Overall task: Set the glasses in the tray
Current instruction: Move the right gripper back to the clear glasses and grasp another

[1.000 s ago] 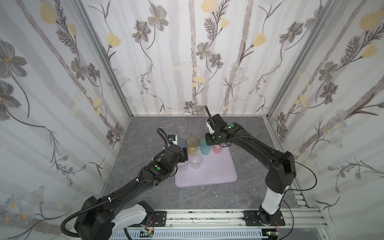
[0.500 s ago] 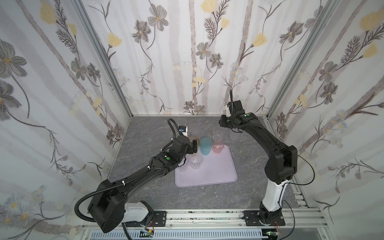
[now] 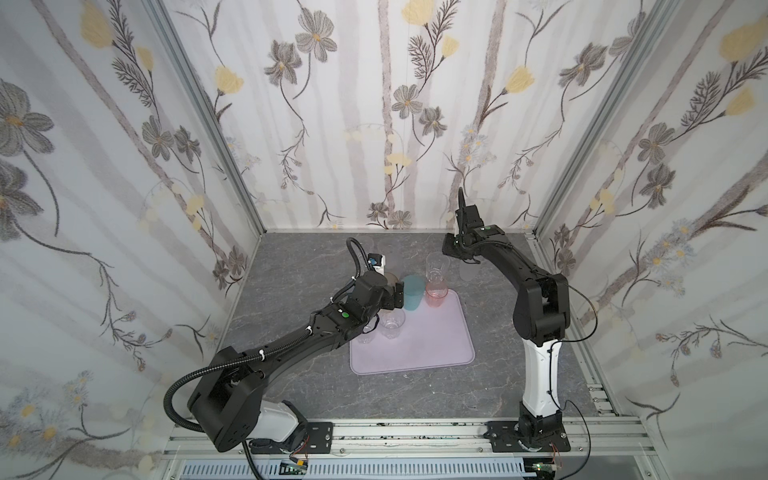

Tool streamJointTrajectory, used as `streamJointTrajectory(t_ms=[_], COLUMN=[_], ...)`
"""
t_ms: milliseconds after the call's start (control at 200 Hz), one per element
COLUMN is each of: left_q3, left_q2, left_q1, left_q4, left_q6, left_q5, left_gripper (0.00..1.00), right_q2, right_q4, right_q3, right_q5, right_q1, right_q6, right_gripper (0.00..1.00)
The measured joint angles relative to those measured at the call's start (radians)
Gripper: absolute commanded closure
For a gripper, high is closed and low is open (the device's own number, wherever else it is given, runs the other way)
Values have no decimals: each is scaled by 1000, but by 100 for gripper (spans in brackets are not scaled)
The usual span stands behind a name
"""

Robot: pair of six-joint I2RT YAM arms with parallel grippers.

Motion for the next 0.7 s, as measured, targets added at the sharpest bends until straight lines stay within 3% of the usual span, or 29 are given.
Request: streamJointTrajectory(t_ms=[460,700], left_q3=[-9,-11], left_q2=[2,5], left_q1=[0,0], left_q4=[2,2], left_q6=[0,0], left_q5=[0,0], left_gripper=[6,6], right_q2=[58,67], right_q4=[-18,-16], right_q3=[-16,-21], right_q5=[4,0], right_q1=[-5,-6], right_q6=[-16,-18], right_gripper=[64,81])
